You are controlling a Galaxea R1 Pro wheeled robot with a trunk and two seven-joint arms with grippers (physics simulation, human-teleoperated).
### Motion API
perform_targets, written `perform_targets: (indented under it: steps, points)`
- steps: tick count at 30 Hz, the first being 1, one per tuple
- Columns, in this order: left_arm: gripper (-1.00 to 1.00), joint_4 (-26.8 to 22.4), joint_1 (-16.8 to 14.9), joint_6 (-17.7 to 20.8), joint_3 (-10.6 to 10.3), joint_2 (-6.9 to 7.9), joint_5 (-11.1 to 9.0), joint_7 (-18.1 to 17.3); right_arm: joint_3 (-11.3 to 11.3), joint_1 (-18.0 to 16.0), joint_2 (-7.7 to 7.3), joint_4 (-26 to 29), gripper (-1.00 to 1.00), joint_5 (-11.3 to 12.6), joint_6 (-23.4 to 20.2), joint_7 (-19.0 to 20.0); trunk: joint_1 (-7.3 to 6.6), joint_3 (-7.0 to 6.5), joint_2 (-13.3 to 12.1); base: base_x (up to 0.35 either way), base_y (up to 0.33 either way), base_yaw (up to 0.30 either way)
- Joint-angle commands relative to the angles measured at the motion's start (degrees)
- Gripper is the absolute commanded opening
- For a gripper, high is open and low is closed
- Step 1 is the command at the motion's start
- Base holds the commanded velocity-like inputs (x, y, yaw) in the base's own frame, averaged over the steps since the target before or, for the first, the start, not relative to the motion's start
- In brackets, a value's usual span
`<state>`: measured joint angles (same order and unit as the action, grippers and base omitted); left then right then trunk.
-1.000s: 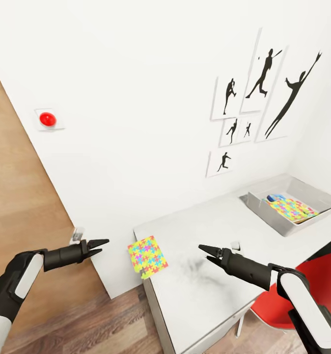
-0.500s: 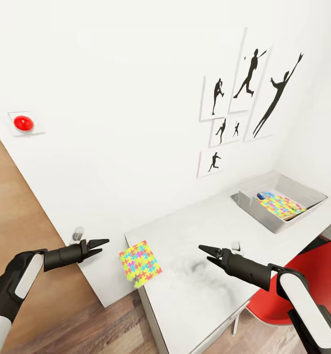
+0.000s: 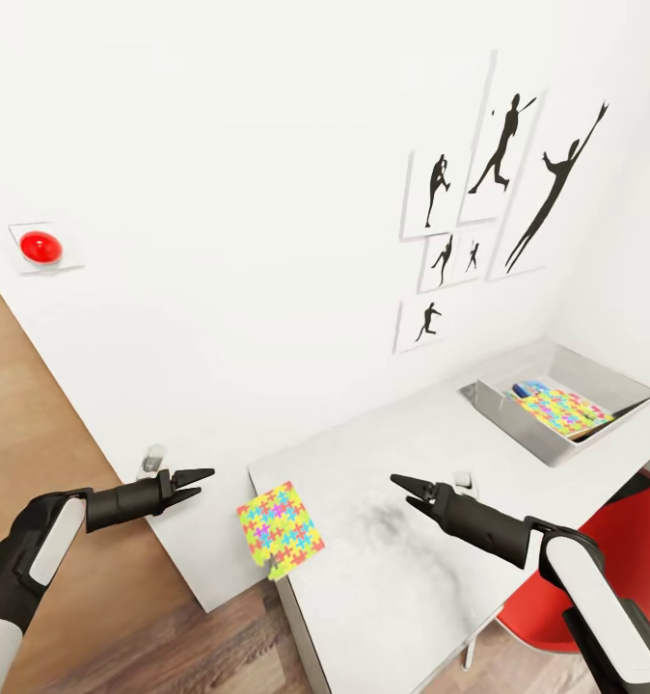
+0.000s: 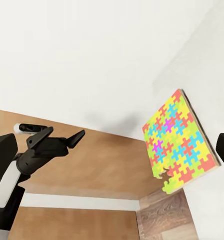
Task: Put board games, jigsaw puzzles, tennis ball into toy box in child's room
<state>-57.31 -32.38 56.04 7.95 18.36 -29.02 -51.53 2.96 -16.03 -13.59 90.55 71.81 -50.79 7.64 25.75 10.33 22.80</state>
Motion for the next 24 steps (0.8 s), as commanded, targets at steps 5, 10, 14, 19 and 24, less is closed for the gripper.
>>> perform_targets:
  steps: [5,10,14,19,24]
  points:
    - [1.0,0.0,-0.05,0.31,0.05,0.0,-0.01,-0.29,0.1,-0.05,-0.03,-0.02,1.0,-0.44,-0.04,0.44,0.03,0.12,0.12,0.004,0.002,0.0]
    - [1.0,0.0,-0.05,0.71,0.05,0.01,-0.09,-0.36,0.12,-0.05,-0.03,-0.02,1.0,-0.44,-0.01,0.44,0.03,0.12,0.12,0.0,0.0,0.0]
    - [1.0,0.0,-0.05,1.98,0.05,0.02,0.02,-0.47,0.12,-0.05,-0.07,0.03,1.0,-0.48,-0.07,0.48,0.03,0.1,0.12,0.0,0.0,-0.004]
    - [1.0,0.16,-0.05,3.54,0.05,1.08,-0.15,-0.55,0.21,-0.05,-0.36,0.33,1.0,-0.45,-0.35,0.91,0.91,0.79,1.72,0.0,0.0,-0.008]
    - [1.0,0.82,-0.05,3.85,-0.12,2.3,-0.31,-0.58,0.63,-0.05,-0.68,0.41,1.0,-0.38,-1.18,6.27,2.01,1.68,3.73,0.0,0.0,-0.001]
